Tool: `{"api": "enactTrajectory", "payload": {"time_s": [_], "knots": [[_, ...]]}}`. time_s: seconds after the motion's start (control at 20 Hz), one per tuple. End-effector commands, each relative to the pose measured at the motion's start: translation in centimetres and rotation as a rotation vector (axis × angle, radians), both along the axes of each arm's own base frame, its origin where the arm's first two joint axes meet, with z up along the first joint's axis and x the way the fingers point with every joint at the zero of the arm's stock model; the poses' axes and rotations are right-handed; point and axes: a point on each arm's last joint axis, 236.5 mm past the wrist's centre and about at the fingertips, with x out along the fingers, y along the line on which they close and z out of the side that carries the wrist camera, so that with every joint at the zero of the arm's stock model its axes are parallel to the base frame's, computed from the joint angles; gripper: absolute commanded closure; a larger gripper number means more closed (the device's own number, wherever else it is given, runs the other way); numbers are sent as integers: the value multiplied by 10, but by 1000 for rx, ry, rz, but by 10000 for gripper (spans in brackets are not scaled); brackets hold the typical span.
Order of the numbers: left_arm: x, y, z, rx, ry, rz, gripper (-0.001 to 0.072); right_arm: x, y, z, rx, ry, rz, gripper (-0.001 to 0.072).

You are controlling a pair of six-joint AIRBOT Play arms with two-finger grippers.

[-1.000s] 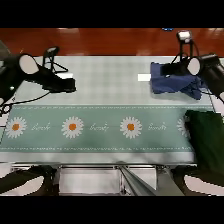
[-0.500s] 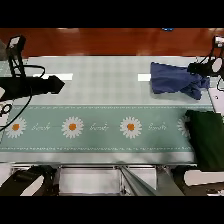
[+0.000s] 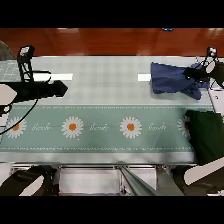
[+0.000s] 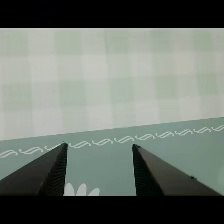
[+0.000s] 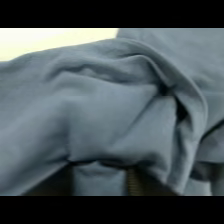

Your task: Fold the shirts.

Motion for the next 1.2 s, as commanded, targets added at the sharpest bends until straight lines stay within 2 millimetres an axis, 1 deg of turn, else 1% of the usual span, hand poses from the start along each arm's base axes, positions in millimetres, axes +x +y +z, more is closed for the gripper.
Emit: {"api": "enactTrajectory", "payload": {"time_s": [0.0,0.1,0.15,0.2,0.25,0.3,0.4,0.45,0.55,0.6,0.7,0.85,0.9,1.0,1.05,1.1,1.15], "knots": [[9,0,-1,-8,-24,13,203,-1,3,-8,21,37,14,685],[7,0,-1,-6,-16,10,203,-5,9,3,45,71,28,686],[3,0,-2,-3,-4,7,203,-7,12,16,50,77,41,686],[-1,1,0,2,2,2,204,-8,15,35,48,66,59,687],[-6,1,5,3,0,-2,203,-8,15,59,31,41,76,687],[-11,2,12,4,-14,-9,203,-8,19,91,4,-5,102,687],[-23,3,38,-1,-80,-22,203,-12,26,161,-48,-124,136,687],[-30,4,52,-7,-115,-23,203,-17,35,198,-65,-189,155,687],[-46,7,79,-20,-187,-26,203,-32,55,263,-110,-302,196,687],[-55,8,91,-28,-216,-25,203,-41,67,291,-129,-353,219,687],[-72,10,106,-42,-248,-22,203,-63,100,348,-157,-464,274,687],[-94,13,115,-39,-257,-35,203,-99,152,415,-174,-621,369,687],[-101,14,115,-37,-252,-40,203,-112,169,432,-173,-666,404,687],[-110,15,113,-31,-234,-47,203,-140,210,462,-153,-745,493,687],[-112,15,111,-27,-224,-49,203,-154,232,470,-127,-769,545,687],[-112,18,108,-20,-215,-37,203,-168,254,473,-93,-776,603,687],[-109,26,106,1,-212,-4,203,-183,280,472,-53,-765,674,687]]}}
